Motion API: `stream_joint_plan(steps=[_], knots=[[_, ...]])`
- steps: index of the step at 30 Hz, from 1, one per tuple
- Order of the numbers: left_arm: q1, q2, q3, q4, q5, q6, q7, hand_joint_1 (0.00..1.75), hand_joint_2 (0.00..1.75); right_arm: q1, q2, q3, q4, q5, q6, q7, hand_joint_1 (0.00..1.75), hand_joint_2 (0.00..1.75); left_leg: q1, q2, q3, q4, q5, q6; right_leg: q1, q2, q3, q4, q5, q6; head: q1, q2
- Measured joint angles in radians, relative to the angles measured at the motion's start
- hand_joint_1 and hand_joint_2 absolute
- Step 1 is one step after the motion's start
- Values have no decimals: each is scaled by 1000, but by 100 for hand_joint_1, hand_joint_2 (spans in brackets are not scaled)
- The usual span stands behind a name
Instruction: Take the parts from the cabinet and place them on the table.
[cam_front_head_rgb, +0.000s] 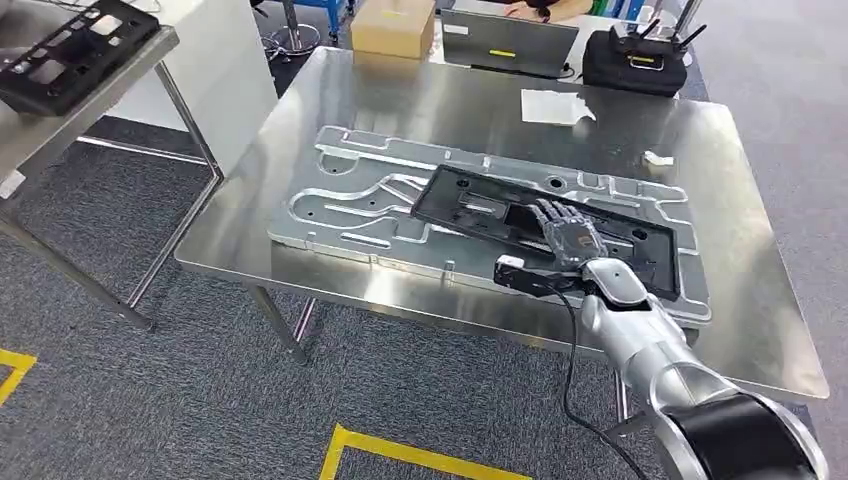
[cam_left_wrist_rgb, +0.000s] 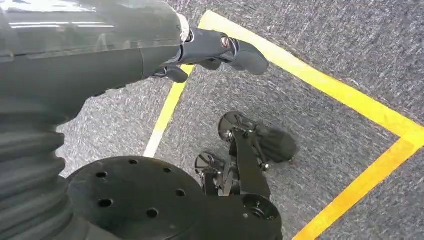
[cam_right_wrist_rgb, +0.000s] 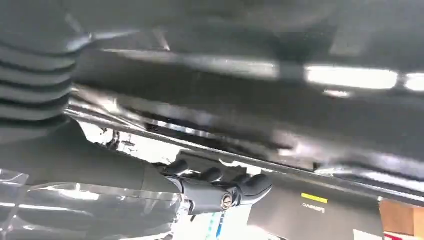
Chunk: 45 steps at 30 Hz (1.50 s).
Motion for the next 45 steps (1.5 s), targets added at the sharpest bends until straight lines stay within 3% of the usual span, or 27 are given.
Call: stream_joint_plan(steps=[3, 6, 11, 17, 24, 29, 30, 39, 45], knots=[[0, 0, -7, 0, 0, -8, -4, 0, 175, -10, -3, 0, -11, -31, -1, -15, 0, 0, 0, 0, -1, 0, 0, 0, 0, 0, -1, 0, 0, 0, 0, 0], [0, 0, -8, 0, 1, -8, -6, 0, 175, -30, -7, -15, -39, -131, 19, -76, 0, 0, 0, 0, -1, 0, 0, 0, 0, 0, -1, 0, 0, 0, 0, 0], [0, 0, -10, 0, 8, -9, -13, 0, 175, -47, -24, -92, -184, -521, 132, -237, 0, 0, 0, 0, -2, 0, 0, 0, 0, 0, -2, 0, 0, 0, 0, 0], [1, 0, -15, 0, 8, -17, -14, 0, 175, -56, -97, -150, -437, -875, 265, -232, 0, 0, 0, 0, -3, 0, 0, 0, 0, 0, -2, 0, 0, 0, 0, 0], [0, -2, -16, 0, 9, -23, -22, 0, 175, -54, -154, -159, -577, -1006, 305, -227, 0, 0, 0, 0, -2, 0, 0, 0, 0, 0, -3, 0, 0, 0, 0, 0], [-2, -5, -16, 0, 10, -19, -36, 0, 175, 35, -158, -174, -716, -1033, 274, -253, 0, 0, 0, 0, -2, 0, 0, 0, 0, 0, -3, 0, 0, 0, 0, 0], [-2, -5, -16, 0, 11, -16, -37, 0, 0, 63, -159, -179, -752, -1035, 268, -254, 0, 0, 1, 0, -2, 0, 0, 0, 1, 0, -3, 0, 0, 0, 0, 0], [-5, -6, -13, 0, 48, -26, -98, 0, 0, 256, -158, -205, -969, -1032, 268, -266, 0, 0, 0, 0, -3, 0, -3, -1, 0, 0, -3, 0, -2, 0, 0, 0], [-5, -6, -5, 0, 72, -47, -107, 0, 0, 323, -153, -231, -998, -1041, 274, -295, 0, 0, -5, 0, -5, 8, -11, 9, -5, 0, 0, -2, -3, 13, 0, 0]])
